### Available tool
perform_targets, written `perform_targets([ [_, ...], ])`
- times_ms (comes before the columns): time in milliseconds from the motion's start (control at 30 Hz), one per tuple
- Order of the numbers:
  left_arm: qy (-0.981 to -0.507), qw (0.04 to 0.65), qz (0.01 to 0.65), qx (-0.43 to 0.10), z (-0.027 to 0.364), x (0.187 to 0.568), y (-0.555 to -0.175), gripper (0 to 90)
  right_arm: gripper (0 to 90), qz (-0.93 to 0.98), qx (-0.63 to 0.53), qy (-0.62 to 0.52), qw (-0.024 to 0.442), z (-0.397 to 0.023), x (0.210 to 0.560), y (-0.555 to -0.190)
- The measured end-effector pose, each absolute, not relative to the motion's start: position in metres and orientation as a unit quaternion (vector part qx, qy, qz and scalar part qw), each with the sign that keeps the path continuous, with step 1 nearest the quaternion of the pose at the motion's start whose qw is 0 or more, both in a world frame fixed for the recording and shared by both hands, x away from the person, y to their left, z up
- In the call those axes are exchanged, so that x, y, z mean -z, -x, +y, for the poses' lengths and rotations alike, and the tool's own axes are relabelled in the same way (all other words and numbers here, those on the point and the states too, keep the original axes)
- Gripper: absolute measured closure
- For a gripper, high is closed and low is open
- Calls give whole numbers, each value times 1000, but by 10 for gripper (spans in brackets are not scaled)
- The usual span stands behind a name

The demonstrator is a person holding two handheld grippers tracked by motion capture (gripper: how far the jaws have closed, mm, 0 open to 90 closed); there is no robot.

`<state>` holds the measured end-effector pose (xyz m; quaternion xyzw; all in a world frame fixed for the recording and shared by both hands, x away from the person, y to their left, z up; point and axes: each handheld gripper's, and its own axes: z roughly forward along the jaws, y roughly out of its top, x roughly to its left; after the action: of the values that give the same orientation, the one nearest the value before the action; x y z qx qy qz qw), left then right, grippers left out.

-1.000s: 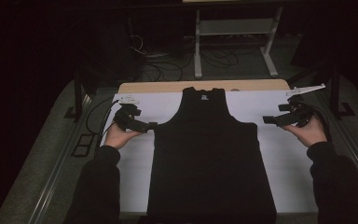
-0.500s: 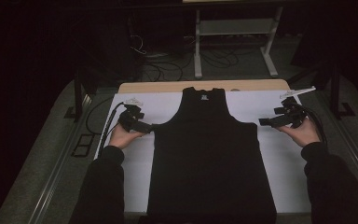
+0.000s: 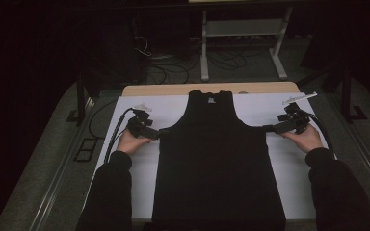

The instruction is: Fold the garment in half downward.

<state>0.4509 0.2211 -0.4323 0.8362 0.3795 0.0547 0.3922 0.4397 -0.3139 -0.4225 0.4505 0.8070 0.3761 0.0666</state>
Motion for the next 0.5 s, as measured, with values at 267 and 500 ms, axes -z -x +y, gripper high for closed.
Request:
perform_targets([
  [267, -839, 389, 377, -50, 218, 435, -451, 0, 0, 813, -368, -447, 58, -309, 435, -440],
  [500, -837, 387, 384, -39, 217, 438, -451, 0, 56, 818, -361, -445, 50, -306, 440, -440],
])
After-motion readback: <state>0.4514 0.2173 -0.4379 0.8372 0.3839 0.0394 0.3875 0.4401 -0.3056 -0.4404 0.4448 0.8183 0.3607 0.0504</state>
